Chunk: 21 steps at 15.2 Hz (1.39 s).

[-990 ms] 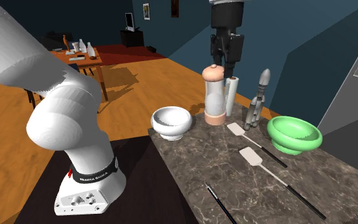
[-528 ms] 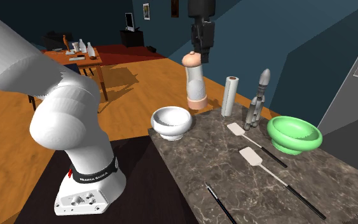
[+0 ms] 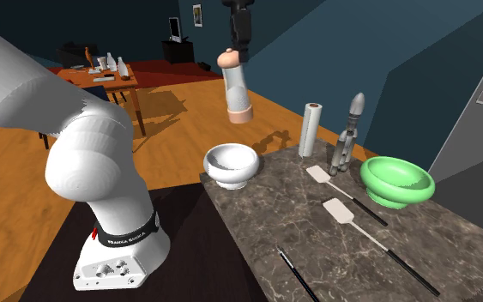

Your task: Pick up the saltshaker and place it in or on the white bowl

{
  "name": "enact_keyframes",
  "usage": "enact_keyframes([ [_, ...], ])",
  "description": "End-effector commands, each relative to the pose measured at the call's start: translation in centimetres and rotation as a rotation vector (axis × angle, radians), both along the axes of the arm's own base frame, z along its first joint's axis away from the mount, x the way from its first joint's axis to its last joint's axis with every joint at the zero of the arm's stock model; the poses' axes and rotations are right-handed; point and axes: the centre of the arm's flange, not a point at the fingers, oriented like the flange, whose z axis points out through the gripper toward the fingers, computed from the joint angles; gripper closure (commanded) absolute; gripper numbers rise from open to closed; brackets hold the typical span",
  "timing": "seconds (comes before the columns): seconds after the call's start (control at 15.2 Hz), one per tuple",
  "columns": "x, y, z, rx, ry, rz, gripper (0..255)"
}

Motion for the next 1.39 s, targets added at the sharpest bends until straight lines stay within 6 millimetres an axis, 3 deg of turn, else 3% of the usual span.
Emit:
enact_keyframes([
  [0.0, -0.8, 2.0, 0.8, 0.0, 0.001, -0.001, 255],
  [1.32, -0.8, 2.0, -9.8, 0.0, 0.001, -0.001, 255],
])
